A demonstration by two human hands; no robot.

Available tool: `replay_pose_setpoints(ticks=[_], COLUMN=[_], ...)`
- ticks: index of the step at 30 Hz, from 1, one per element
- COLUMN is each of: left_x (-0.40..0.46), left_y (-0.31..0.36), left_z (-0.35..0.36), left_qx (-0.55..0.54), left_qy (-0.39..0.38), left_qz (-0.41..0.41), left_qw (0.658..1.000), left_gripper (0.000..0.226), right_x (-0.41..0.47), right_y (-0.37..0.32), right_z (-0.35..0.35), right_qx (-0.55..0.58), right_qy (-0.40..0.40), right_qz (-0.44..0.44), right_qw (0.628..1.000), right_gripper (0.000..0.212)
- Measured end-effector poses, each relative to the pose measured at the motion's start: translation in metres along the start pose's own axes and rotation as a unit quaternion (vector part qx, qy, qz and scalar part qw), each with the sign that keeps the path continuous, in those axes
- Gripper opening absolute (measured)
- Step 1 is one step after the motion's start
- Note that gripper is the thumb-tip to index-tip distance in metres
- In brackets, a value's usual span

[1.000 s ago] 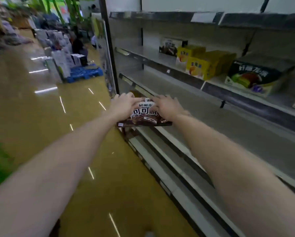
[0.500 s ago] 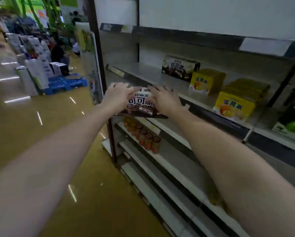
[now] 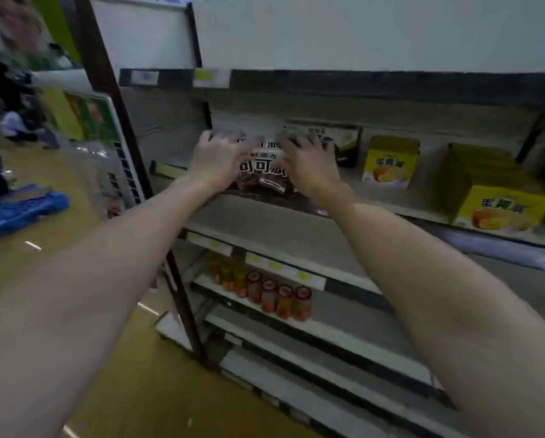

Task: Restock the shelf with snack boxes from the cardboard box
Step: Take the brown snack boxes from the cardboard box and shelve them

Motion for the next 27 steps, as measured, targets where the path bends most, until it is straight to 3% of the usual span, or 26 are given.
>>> replay_pose_setpoints(ticks=[7,10,12,14,19,27], left_x=[0.076,0.102,0.111,0.120,0.153,0.186], left_y=[-0.012,-0.006,0.006,0.014,0.019,0.038], left_z=[0.040,0.068,0.089,0.108,0.135,0.170], left_qx=[-0.024,-0.097,-0.114,-0.088,-0.087,-0.112], left_qy=[-0.003,-0.049,-0.107,-0.136,-0.103,-0.009], left_qz=[0.055,0.050,0.082,0.097,0.087,0.129], left_qw=[0.998,0.993,0.984,0.982,0.987,0.985], left_gripper=[0.045,0.043,0.061,0.089,0.097,0.092], right_x=[0.054,0.071,0.073,0.072,0.081,0.099], right_y=[0.032,0.056,0.067,0.075,0.094,0.125], right_z=[0.015,0.029,0.042,0.056,0.069,0.094], right_qx=[-0.007,-0.058,-0.063,-0.078,-0.131,-0.140], right_qy=[0.004,-0.044,-0.095,-0.082,-0.027,0.012], right_qz=[0.075,0.098,0.122,0.125,0.092,0.147], right_qw=[0.997,0.993,0.986,0.986,0.987,0.979], right_gripper=[0.051,0.054,0.056,0.056,0.088,0.089])
Point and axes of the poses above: each hand's wrist, its own x-axis towards the middle knuckle, its own z-axis out of the palm, y = z × x, the point moved 2 cm from there along x, towards the middle knuckle, and after that the axes turned 1 degree about -y, right-handed, at the moved point
